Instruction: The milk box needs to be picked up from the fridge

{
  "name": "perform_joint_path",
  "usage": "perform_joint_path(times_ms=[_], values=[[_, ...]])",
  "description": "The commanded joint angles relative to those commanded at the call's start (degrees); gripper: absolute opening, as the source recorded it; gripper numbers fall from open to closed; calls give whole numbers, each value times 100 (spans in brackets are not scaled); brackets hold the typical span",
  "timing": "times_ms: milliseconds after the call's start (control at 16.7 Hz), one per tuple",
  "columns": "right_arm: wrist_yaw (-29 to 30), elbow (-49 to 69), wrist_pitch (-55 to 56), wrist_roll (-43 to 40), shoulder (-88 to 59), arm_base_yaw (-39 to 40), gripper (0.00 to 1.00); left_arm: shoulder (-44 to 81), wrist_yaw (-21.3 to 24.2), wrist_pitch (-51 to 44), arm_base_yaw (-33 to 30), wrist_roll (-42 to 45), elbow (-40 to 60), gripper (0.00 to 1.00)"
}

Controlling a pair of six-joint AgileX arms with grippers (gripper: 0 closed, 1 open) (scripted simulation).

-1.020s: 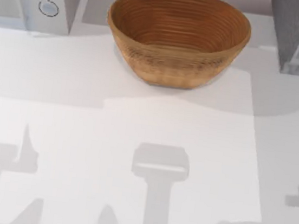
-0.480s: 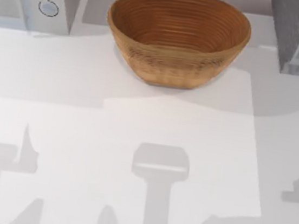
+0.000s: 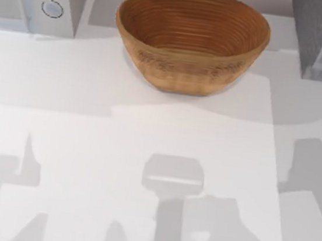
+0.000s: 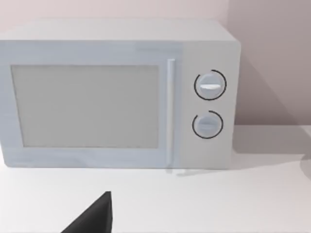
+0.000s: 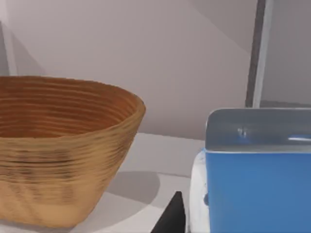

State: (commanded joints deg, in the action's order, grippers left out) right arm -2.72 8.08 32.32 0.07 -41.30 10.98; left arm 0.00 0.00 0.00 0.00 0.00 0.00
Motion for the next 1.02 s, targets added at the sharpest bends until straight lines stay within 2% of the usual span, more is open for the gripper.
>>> perform_joint_path(times_ms=[600, 1020], values=[[-320, 1016, 3954, 45, -4916, 1354, 0, 0, 0, 0, 0, 0, 0, 100], [-486, 1548, 6017, 68, -7471, 2060, 0, 0, 0, 0, 0, 0, 0, 100]])
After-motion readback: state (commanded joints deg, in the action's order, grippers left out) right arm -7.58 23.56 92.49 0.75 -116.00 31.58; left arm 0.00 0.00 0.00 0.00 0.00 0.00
